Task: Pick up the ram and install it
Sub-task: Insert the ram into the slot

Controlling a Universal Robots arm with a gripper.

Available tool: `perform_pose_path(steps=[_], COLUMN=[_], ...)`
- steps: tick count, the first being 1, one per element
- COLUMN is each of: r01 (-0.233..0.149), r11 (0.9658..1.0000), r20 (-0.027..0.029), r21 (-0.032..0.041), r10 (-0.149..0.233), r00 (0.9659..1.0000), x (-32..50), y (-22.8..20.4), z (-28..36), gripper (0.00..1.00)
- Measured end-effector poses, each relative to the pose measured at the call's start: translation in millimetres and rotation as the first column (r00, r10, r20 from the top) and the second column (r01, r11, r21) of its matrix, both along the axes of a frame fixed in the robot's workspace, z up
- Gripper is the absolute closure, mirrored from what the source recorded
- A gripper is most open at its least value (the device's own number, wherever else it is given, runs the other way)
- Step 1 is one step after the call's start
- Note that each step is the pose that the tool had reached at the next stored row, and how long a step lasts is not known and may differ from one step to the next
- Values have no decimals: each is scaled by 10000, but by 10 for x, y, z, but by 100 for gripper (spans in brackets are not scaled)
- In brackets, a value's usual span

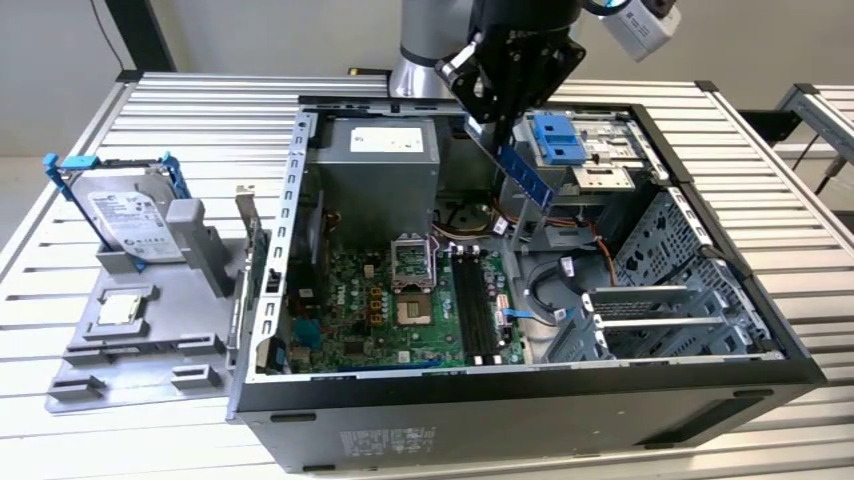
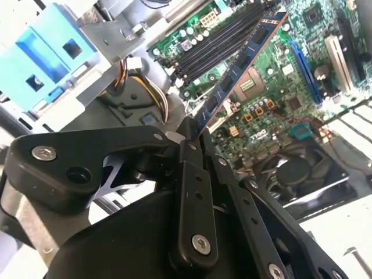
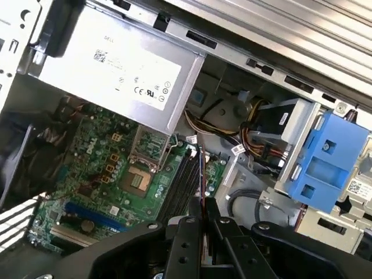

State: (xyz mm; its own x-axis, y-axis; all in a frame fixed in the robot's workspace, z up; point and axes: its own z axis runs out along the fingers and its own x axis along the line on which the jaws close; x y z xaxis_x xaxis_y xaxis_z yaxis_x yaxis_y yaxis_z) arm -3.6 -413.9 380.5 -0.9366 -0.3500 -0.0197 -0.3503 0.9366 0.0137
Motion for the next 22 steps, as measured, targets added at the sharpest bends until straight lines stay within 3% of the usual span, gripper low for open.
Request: perform_pose_path(steps=[5,10,13,16,22], r01=[771,1656,2169,2663,3578], r11=[9970,9862,9762,9639,9338], r20=[0,0,0,4,16], r21=[1,0,-1,1,5], r10=[-771,-1656,-2169,-2663,-3578], r00=[9970,9862,9762,9639,9338], x=[0,0,0,0,0], y=[0,0,0,0,0], z=[-8,-24,-30,-36,-48], gripper=[100,100,100,100,100])
